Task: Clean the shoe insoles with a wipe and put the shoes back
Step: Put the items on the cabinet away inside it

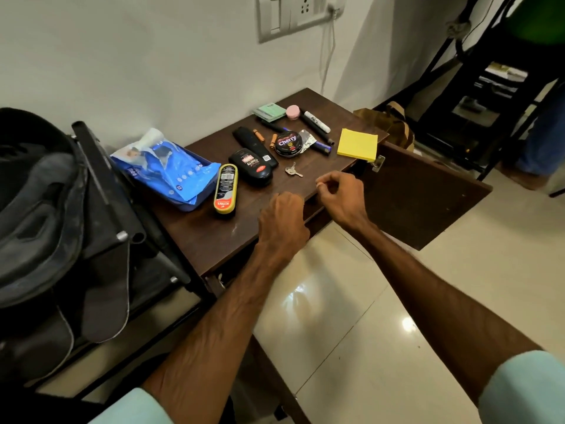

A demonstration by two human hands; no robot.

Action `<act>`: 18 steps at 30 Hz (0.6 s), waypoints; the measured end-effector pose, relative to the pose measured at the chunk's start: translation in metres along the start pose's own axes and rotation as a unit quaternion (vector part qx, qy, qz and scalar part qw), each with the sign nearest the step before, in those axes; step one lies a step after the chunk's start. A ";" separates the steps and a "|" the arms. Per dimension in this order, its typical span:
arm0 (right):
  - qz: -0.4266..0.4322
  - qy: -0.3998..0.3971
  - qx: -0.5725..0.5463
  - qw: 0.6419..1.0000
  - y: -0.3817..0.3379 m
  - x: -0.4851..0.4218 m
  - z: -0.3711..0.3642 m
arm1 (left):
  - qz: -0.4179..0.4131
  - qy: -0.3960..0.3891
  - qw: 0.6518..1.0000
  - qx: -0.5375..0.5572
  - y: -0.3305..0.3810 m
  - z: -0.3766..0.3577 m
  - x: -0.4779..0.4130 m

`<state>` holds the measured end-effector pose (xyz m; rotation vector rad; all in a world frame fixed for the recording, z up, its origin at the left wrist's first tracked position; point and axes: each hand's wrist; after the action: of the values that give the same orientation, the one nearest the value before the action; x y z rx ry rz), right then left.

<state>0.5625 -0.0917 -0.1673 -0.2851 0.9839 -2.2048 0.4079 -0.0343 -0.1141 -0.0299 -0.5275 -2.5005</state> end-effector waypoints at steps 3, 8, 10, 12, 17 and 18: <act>0.039 -0.021 -0.023 0.999 -0.039 0.017 -0.010 | 0.054 0.083 0.995 0.027 -0.010 0.021 0.006; 0.053 -0.072 -0.054 0.995 -0.098 0.039 -0.038 | 0.158 0.174 0.966 0.106 -0.040 0.055 0.033; 0.039 -0.094 -0.053 0.993 -0.116 0.042 -0.051 | 0.185 0.194 0.955 0.126 -0.051 0.065 0.046; 0.026 -0.109 -0.036 0.993 -0.132 0.042 -0.064 | 0.211 0.196 0.947 0.143 -0.062 0.073 0.060; -0.008 -0.138 -0.007 0.990 -0.158 0.040 -0.088 | 0.229 0.131 0.958 0.113 -0.073 0.080 0.074; -0.013 -0.147 -0.003 0.989 -0.160 0.039 -0.092 | 0.229 0.123 0.959 0.108 -0.075 0.081 0.074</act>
<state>0.4114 0.0091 -0.1183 -0.6093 0.8279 -2.1060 0.2977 0.0124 -0.0570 0.2184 -0.6072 -1.9503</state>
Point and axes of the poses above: each hand's wrist, its own x-axis away from the middle knuckle, its own z-axis out of the back of the hand, y = z × x, and after that the axes turned 8 degrees about -y, right-handed
